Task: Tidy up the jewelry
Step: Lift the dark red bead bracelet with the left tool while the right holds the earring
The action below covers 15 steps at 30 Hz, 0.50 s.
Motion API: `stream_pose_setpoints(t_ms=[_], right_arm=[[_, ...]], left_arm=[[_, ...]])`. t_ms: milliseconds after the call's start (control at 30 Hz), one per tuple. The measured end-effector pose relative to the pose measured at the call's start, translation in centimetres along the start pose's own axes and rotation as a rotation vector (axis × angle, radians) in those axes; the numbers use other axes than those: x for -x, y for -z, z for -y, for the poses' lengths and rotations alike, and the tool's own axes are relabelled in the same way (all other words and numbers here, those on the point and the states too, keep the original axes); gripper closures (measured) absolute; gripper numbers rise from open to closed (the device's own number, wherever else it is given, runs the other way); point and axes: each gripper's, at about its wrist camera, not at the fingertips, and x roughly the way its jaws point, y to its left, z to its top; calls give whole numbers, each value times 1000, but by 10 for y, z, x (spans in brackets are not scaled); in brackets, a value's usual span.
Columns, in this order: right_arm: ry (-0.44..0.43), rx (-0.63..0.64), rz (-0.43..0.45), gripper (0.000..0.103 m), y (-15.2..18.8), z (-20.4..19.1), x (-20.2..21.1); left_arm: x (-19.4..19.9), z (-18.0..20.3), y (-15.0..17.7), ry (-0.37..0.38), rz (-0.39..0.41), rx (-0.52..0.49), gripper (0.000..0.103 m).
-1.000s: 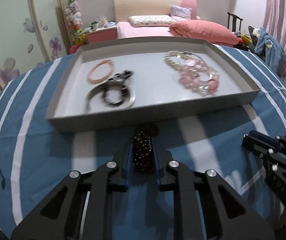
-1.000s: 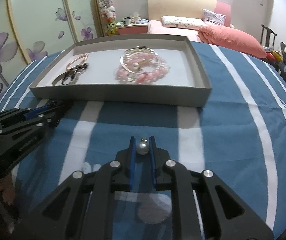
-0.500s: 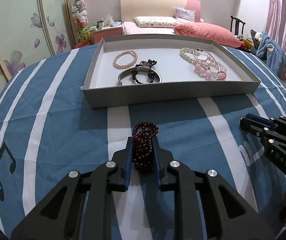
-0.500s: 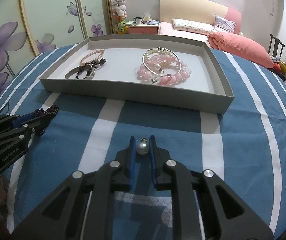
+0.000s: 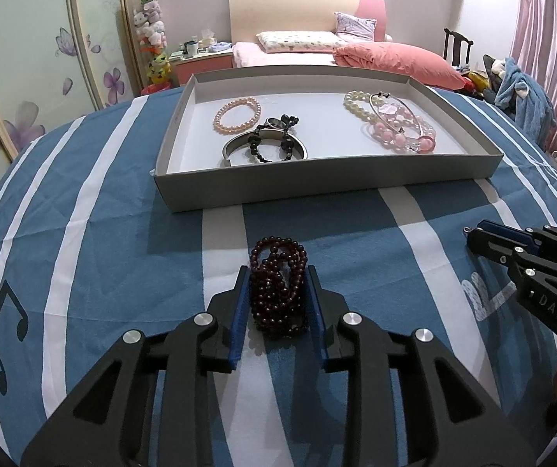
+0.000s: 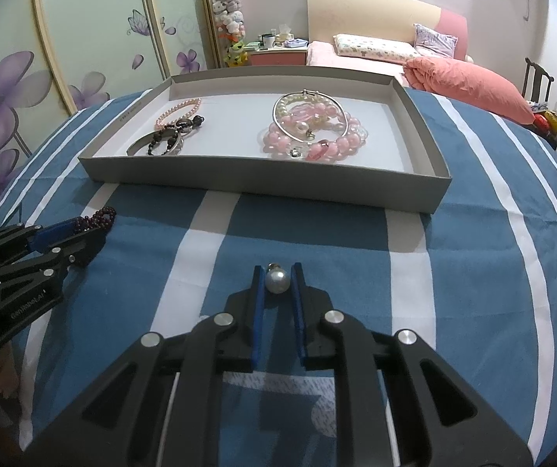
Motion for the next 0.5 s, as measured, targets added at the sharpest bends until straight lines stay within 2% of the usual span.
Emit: stream_pose_setpoints(t_ms=[400, 500], right_arm=[[28, 1, 0, 88, 0, -2, 0], [34, -14, 0, 88, 0, -2, 0]], left_arm=[[0, 0, 0, -2, 0, -1, 75], [0, -2, 0, -18, 2, 13, 82]])
